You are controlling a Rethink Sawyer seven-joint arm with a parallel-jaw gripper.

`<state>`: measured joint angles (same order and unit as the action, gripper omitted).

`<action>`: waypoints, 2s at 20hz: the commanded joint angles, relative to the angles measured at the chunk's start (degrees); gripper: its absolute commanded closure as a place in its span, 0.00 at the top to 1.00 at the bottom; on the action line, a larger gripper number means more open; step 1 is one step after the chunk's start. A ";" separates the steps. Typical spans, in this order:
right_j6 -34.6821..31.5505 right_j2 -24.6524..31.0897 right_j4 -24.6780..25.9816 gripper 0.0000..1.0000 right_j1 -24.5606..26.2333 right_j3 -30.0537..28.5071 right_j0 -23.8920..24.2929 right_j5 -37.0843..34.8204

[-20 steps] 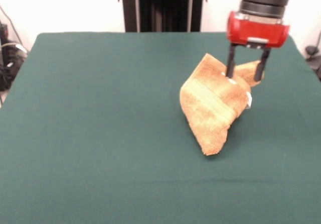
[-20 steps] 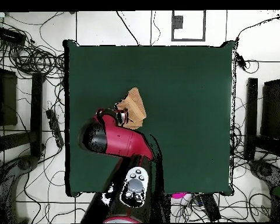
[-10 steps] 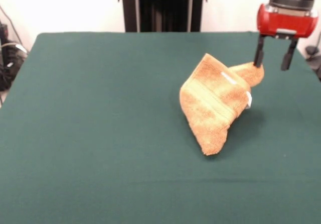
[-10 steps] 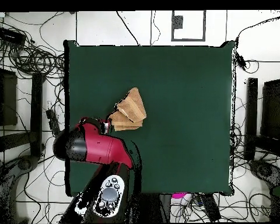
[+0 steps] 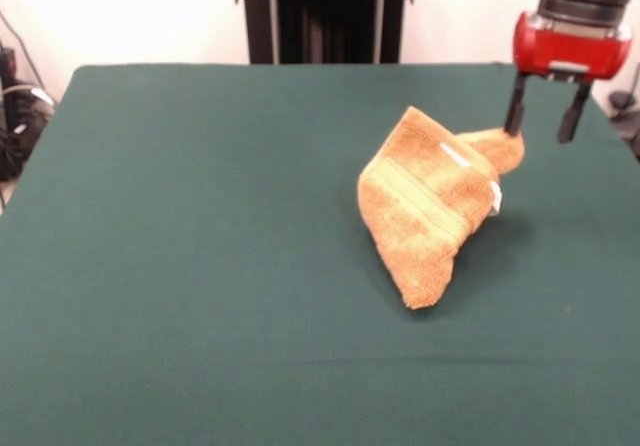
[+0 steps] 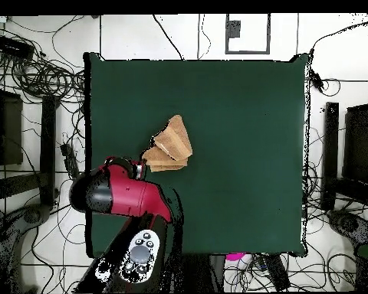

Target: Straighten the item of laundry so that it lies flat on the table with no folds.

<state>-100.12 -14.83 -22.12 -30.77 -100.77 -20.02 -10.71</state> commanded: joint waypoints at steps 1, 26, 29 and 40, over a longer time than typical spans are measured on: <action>-14.23 3.67 -1.61 1.00 5.90 -3.70 1.89 2.59; -10.16 7.51 4.47 1.00 -2.05 -6.32 9.22 12.44; -10.37 6.12 6.11 1.00 -0.07 -4.95 9.01 16.16; -9.16 7.33 11.95 1.00 14.80 4.92 14.54 30.61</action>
<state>-100.12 -14.08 -12.44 -25.79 -101.29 -6.74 15.11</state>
